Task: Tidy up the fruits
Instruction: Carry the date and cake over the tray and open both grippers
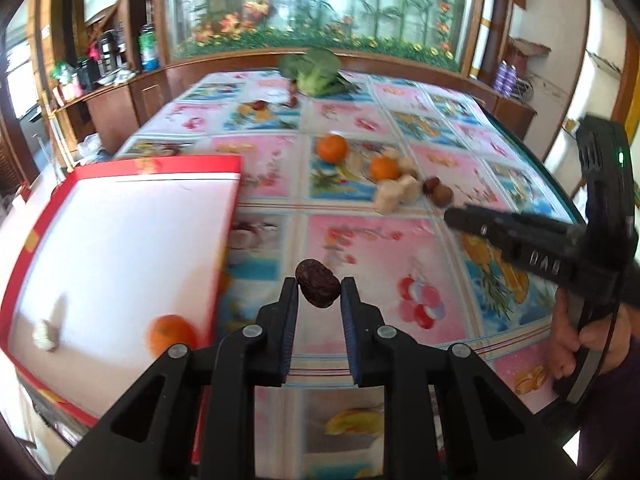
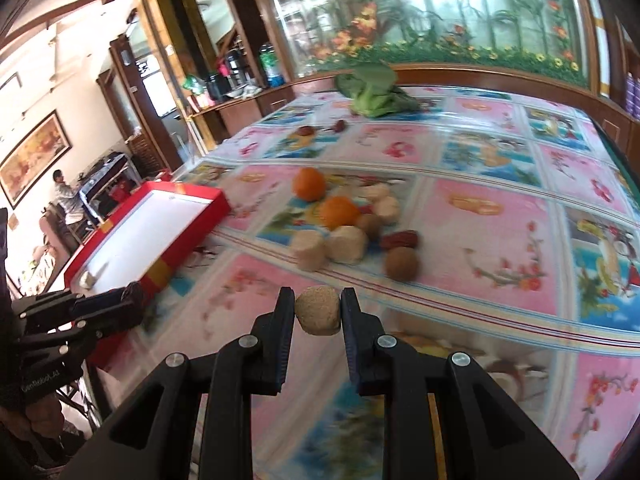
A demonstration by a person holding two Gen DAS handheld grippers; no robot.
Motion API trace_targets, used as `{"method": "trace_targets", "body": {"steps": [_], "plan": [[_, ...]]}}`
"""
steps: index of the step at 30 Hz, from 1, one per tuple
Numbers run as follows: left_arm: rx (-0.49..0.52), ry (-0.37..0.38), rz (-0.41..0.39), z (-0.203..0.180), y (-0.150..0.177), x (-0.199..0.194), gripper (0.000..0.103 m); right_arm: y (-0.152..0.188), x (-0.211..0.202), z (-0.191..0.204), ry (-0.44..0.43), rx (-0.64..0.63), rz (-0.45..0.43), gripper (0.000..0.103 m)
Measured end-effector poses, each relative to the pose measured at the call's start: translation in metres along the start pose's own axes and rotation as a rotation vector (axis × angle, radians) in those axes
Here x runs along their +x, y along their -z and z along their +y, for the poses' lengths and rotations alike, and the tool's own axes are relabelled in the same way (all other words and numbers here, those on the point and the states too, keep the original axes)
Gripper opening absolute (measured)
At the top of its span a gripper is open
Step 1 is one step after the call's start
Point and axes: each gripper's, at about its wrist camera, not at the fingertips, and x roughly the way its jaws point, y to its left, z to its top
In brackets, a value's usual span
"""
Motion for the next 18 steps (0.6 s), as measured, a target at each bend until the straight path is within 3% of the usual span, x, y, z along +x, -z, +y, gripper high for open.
{"method": "trace_targets", "body": {"steps": [8,18], "plan": [[-0.086,-0.164,-0.047,0.063,0.002,-0.022,0.023,-0.009,0.038,0.077,-0.119,-0.077,0.009,0.022],[-0.19,-0.259,-0.047,0.117,0.013,-0.022,0.023,-0.024,0.07,0.132,-0.209,-0.089,-0.007,0.022]]}}
